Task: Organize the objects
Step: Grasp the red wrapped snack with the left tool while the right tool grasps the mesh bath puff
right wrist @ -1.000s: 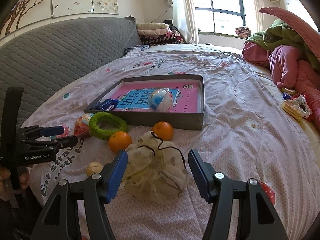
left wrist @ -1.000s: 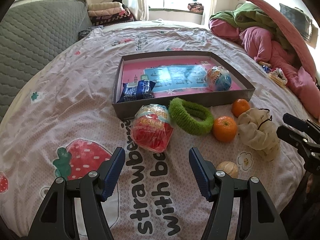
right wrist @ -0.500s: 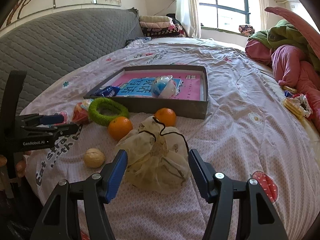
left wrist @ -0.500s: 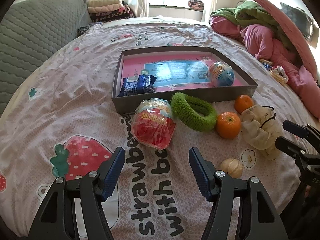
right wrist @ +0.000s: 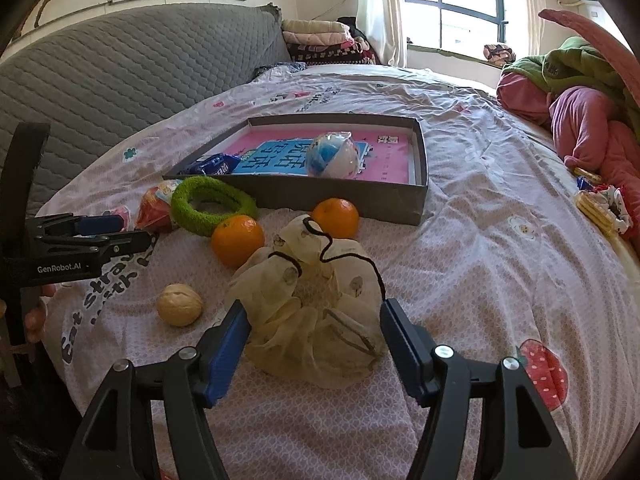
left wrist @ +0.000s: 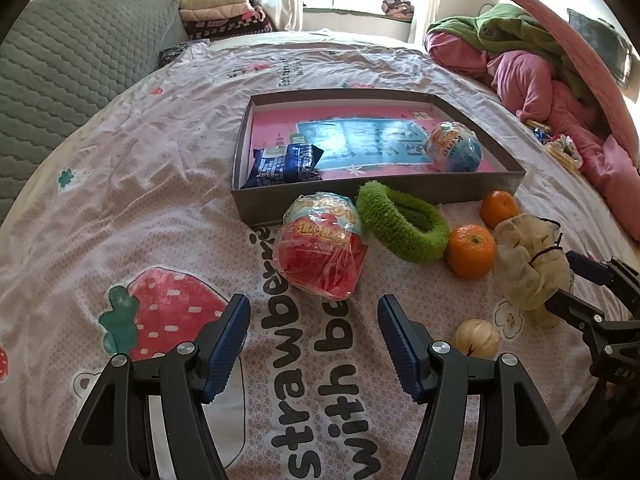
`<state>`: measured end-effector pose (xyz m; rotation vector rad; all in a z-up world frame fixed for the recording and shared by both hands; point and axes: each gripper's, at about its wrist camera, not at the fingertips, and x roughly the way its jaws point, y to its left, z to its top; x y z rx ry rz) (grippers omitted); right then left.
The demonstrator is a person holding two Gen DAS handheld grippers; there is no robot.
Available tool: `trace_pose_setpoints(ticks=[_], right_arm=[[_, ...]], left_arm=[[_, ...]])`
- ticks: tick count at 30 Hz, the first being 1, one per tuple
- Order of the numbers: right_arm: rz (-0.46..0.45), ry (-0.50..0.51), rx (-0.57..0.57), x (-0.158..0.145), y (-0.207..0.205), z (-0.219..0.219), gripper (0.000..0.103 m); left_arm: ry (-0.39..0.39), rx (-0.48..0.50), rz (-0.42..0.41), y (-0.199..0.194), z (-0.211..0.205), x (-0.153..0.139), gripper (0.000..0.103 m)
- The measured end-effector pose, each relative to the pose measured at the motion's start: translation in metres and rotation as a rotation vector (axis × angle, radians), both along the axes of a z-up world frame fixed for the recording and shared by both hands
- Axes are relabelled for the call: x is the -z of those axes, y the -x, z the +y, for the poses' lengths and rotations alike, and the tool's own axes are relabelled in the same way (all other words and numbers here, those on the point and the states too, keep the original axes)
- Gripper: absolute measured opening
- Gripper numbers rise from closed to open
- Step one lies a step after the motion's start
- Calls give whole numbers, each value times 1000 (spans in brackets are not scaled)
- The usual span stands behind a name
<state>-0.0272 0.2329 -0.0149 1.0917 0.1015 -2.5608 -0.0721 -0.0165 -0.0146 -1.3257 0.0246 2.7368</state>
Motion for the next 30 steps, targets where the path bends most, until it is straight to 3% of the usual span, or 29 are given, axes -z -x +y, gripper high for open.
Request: trace_pose_setpoints(ticks=[30], right_arm=[[-30,-9,7,14,7,-4,72]], left_arm=[[-8,13,12,4,2,5,68]])
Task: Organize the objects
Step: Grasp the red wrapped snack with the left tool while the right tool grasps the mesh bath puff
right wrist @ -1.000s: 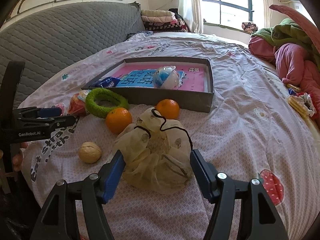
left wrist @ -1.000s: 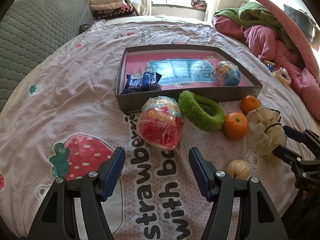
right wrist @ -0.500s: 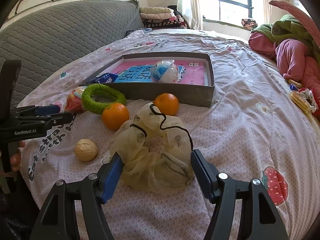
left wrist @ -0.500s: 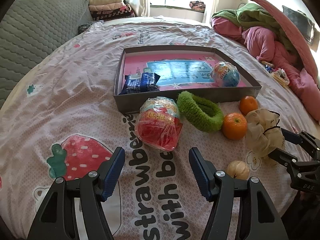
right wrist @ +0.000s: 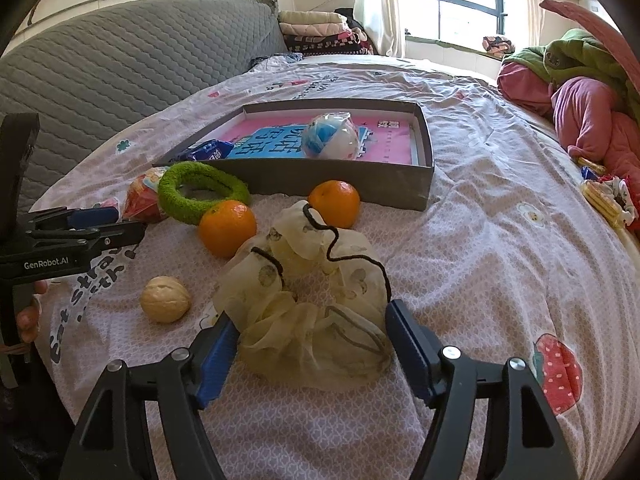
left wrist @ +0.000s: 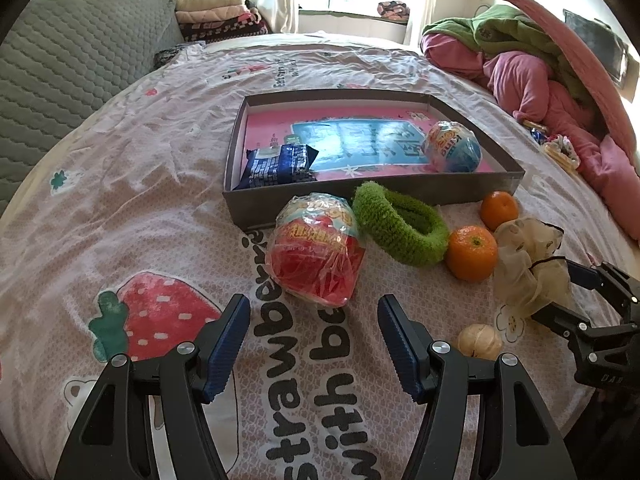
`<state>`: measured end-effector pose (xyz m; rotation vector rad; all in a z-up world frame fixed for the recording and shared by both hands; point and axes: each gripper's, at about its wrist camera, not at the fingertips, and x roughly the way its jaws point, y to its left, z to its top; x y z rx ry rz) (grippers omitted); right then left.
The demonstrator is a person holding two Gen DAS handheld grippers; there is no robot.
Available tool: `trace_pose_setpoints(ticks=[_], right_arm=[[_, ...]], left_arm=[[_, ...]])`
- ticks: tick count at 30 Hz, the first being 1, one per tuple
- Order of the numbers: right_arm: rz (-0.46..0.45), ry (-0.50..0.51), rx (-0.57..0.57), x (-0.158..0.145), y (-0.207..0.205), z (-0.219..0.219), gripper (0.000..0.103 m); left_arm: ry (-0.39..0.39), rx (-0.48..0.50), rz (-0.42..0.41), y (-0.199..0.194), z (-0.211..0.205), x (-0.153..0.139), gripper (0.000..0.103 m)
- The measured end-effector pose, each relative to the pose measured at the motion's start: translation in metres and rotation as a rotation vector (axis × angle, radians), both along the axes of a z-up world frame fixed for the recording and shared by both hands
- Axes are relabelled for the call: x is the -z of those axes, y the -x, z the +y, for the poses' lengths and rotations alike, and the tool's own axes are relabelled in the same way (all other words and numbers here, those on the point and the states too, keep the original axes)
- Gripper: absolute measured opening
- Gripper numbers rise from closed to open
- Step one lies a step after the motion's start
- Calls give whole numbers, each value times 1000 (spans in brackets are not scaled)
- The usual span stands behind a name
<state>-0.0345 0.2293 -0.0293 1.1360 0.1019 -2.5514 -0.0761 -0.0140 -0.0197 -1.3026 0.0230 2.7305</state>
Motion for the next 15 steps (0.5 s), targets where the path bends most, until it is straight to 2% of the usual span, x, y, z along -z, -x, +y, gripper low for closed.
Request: trace_pose_setpoints(ticks=[15], right_arm=[[1,-39,1,8,7,-7,77]], left_arm=[[-14,-24,1,14,-6,4,68]])
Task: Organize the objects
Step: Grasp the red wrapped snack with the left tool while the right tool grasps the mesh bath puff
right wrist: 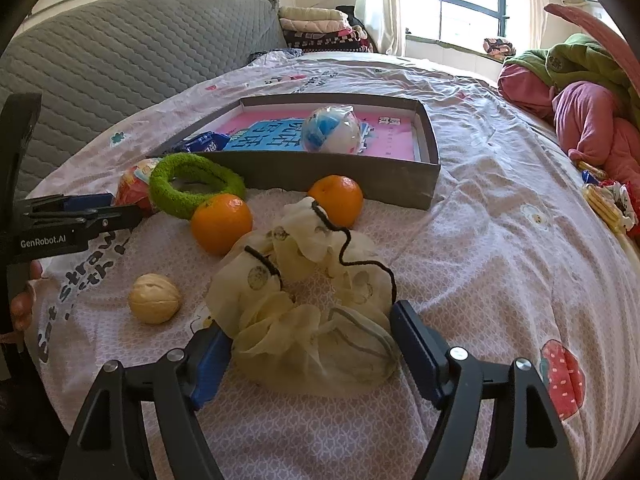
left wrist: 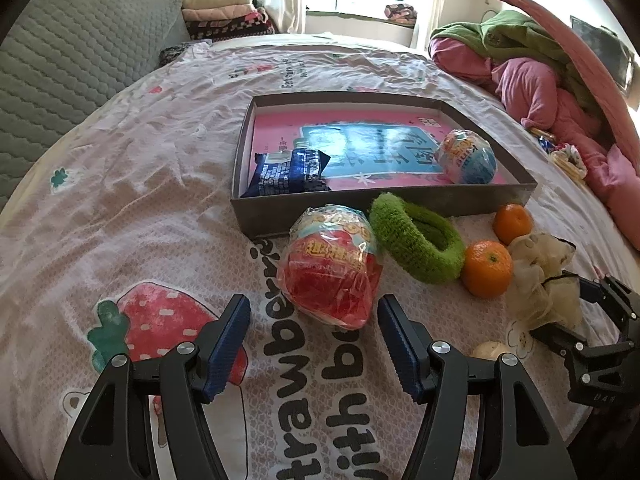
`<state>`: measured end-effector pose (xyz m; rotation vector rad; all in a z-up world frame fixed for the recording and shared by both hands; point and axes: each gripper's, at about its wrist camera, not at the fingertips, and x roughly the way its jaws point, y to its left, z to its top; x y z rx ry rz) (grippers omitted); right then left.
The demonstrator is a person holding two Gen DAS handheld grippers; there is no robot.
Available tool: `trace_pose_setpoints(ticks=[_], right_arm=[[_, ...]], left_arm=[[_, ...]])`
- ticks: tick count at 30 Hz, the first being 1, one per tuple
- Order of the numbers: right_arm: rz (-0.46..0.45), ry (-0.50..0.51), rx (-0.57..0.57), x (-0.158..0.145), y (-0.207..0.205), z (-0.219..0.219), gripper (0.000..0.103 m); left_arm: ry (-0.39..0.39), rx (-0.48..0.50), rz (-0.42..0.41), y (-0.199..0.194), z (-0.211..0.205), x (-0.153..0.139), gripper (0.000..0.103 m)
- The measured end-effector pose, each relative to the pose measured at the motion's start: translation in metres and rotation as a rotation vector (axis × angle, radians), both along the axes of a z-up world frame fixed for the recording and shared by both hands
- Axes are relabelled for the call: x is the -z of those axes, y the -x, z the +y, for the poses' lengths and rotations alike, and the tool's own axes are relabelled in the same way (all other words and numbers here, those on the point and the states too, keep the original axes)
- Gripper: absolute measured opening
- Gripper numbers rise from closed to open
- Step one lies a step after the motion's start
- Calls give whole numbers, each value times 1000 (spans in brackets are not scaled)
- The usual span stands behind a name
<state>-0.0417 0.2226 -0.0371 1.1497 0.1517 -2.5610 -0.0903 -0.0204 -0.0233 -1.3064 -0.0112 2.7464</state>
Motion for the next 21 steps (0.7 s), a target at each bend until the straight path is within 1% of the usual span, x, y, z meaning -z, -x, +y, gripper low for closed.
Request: trace_pose_setpoints(ticks=[4,13,15,21], right_arm=[[16,-45,14,3,2,-3,77],[43,-37,34,3,5,-2,76],[51,-31,38,2,5,-1,72],[52,7,36,-1,6,7,54]], left_arm=[[-1,-2,5,4,0,1,68],[-8,-8,3,17,2,6,68],[-7,-6,3,19,3,7,68],[-24,-8,-12,26,3,9,68]])
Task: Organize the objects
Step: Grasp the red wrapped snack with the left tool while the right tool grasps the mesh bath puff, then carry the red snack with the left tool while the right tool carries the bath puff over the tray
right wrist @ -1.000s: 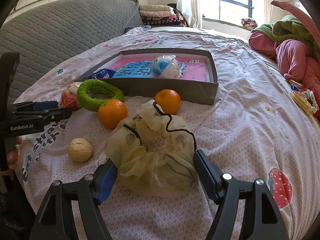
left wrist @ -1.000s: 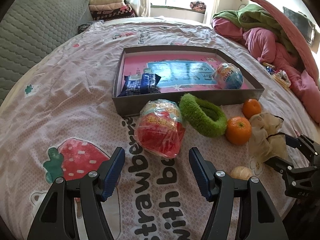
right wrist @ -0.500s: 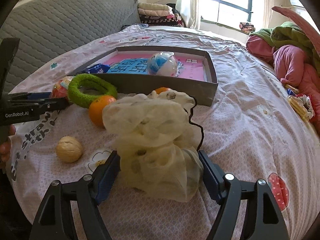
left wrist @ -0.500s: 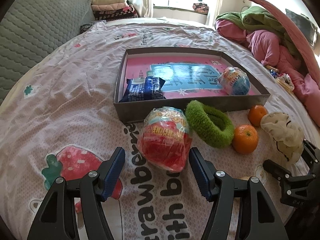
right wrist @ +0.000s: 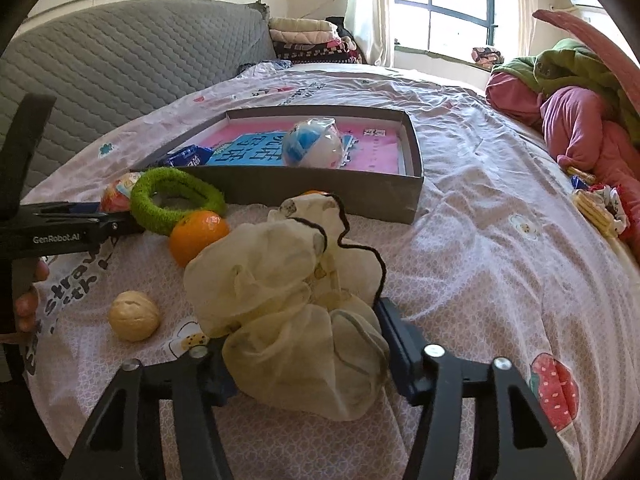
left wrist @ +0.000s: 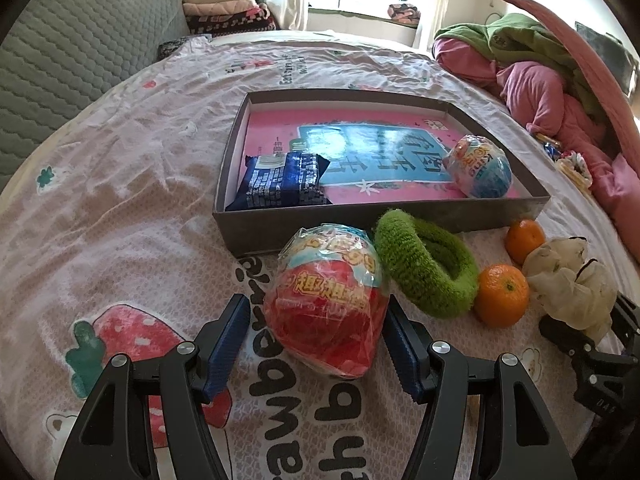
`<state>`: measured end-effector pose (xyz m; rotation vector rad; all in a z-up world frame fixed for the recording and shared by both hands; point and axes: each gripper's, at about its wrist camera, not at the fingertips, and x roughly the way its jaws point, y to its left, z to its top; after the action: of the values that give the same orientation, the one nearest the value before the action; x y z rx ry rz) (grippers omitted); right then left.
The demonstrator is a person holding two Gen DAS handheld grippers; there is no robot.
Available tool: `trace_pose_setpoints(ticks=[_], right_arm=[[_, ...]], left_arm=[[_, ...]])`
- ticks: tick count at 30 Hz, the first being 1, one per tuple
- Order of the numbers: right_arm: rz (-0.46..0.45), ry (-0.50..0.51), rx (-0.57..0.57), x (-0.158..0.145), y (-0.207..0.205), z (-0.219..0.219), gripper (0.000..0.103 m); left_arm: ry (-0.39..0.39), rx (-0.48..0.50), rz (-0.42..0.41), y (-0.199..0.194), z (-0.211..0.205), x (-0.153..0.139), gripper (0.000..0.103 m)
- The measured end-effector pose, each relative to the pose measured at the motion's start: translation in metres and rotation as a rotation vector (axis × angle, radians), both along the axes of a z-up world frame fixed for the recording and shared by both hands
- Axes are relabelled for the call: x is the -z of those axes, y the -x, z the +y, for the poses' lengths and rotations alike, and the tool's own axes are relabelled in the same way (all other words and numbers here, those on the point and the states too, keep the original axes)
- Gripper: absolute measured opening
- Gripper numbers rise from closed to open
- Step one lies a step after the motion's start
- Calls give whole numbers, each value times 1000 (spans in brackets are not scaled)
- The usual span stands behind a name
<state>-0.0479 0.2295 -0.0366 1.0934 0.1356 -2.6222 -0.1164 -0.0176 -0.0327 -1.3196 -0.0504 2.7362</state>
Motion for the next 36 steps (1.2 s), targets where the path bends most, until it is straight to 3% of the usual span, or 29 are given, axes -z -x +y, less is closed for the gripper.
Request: trace_pose_setpoints(ticks=[5,11,21,25,36], right_arm=[[0,30,-5,-3,0,5,37],[9,21,-47,-4,-4,-2,29],[-14,105,-71,-6,-5,3,24],[-13,107,-75,-6,-5,2,23],[-21,116,-75,-4,-3,3,23]], left_arm=[[-7,-3,3,4,-1,2,68],[-10,-3,4,7,-2,3,68],[-23,1,4,11,-2,7,68],[-34,11,5,11,-2,8,55],[-28,20,26,8,1,5,54]])
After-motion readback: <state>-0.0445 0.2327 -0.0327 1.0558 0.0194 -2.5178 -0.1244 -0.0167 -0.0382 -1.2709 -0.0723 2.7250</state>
